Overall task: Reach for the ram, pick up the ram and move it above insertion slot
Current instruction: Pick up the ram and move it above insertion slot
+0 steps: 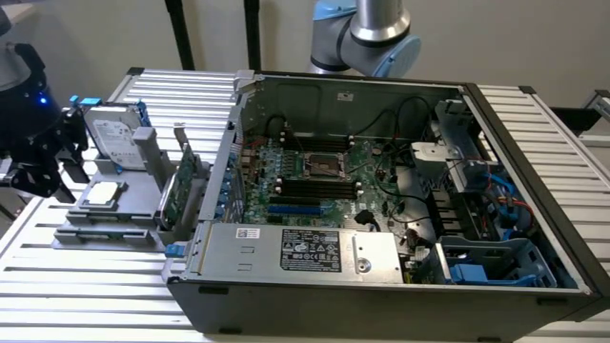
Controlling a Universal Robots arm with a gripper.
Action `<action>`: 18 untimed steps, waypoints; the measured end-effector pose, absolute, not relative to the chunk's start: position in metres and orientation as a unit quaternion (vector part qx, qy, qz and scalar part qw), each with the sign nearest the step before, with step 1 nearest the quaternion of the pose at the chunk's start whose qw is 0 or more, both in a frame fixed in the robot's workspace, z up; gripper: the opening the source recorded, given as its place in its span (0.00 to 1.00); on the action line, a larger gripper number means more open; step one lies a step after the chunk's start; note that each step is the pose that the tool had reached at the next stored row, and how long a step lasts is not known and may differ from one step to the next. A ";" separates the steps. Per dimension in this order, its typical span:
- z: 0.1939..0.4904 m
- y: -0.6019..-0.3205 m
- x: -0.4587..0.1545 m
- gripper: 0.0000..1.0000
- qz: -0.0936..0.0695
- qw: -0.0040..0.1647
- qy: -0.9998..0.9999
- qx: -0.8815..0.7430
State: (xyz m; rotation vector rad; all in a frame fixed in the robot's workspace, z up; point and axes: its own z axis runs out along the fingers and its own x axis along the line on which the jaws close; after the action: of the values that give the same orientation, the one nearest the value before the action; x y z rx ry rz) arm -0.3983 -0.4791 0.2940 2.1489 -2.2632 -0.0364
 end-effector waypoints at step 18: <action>0.266 -0.487 -0.396 0.42 -0.010 0.010 -0.696 0.718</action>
State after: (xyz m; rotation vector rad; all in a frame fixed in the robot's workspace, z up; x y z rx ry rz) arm -0.3957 -0.4868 0.2655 2.2405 -2.1739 -0.0322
